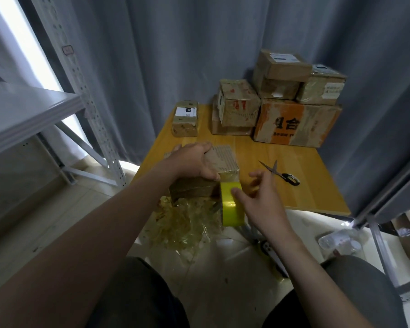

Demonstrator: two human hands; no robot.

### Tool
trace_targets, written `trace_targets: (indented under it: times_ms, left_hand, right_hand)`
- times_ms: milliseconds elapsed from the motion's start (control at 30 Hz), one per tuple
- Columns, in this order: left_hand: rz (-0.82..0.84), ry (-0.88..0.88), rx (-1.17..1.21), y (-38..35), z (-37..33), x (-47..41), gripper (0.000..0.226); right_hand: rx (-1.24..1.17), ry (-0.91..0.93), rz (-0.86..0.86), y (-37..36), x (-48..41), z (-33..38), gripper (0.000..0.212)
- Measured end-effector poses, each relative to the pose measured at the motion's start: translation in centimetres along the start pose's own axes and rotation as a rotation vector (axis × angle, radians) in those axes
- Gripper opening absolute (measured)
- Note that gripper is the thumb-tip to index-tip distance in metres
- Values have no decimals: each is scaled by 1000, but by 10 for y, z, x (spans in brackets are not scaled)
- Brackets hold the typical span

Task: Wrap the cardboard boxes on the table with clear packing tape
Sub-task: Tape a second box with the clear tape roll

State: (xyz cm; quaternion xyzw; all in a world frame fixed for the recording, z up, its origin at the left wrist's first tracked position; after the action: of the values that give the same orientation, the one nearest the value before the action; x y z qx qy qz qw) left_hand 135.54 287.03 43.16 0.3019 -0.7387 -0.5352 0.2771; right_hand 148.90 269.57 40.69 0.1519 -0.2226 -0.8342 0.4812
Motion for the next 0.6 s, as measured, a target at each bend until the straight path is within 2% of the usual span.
trace_targets:
  times_ms: [67, 133, 200, 267, 367, 500, 600]
  left_hand:
    - [-1, 4, -5, -2, 2, -2, 116]
    - [-10, -1, 0, -3, 2, -4, 115]
    - [-11, -16, 2, -4, 2, -5, 114]
    - [4, -22, 1, -6, 3, -5, 112]
    - [-7, -65, 6, -6, 3, -2, 105]
    - [-28, -114, 121, 0, -6, 5, 97]
    - [-63, -96, 199, 1, -3, 3, 84]
  right_hand:
    - [145, 278, -12, 5, -3, 31, 56]
    - [276, 429, 172, -9, -6, 56, 61]
    - [518, 436, 401, -31, -11, 58, 69]
    - [741, 399, 529, -46, -20, 51, 74]
    - [817, 353, 537, -56, -47, 52, 76]
    - [796, 311, 510, -67, -86, 60, 81]
    - [714, 298, 484, -69, -102, 64, 77]
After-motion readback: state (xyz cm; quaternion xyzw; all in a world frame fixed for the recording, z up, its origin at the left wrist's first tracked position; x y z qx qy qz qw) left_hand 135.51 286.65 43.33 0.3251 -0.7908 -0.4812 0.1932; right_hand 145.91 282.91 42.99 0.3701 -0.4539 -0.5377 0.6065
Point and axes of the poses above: each hand's wrist, its own x-axis away from the middle knuckle, its own y-axis out of the back of the hand, z = x × y, the point moved 7 cm from there along -x, towards the middle knuckle, and after that the axes turned 2 degrees about -y, right-handed, at the moved point
